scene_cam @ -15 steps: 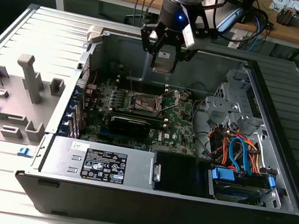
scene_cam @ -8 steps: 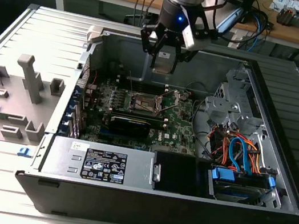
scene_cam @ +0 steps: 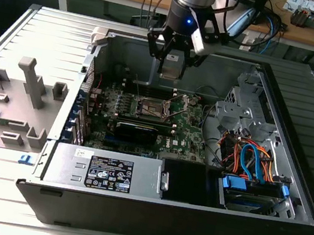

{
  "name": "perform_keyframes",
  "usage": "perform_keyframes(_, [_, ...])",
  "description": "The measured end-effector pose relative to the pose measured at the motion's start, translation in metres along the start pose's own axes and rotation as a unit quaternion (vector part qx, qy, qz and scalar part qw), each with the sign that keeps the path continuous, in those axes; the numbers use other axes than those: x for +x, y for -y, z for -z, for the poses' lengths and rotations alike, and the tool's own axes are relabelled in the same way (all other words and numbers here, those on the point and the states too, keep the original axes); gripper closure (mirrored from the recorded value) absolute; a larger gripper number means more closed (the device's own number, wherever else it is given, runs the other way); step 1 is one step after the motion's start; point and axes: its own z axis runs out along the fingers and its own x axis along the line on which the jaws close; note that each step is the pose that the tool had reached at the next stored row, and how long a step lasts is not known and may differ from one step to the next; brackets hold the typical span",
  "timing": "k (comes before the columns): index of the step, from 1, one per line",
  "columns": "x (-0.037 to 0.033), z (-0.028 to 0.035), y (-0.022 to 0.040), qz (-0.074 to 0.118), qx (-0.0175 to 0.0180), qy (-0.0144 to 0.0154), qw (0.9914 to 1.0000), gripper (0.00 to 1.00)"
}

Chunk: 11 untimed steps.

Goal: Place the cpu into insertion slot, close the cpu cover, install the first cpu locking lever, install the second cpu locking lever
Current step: 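Place the cpu into insertion slot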

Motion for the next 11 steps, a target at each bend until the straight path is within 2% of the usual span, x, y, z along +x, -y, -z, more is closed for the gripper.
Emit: perform_keyframes(11, [-0.0001, -0.0026, 0.0042, 0.0, 0.0, -0.0001, 1.0, 0.45])
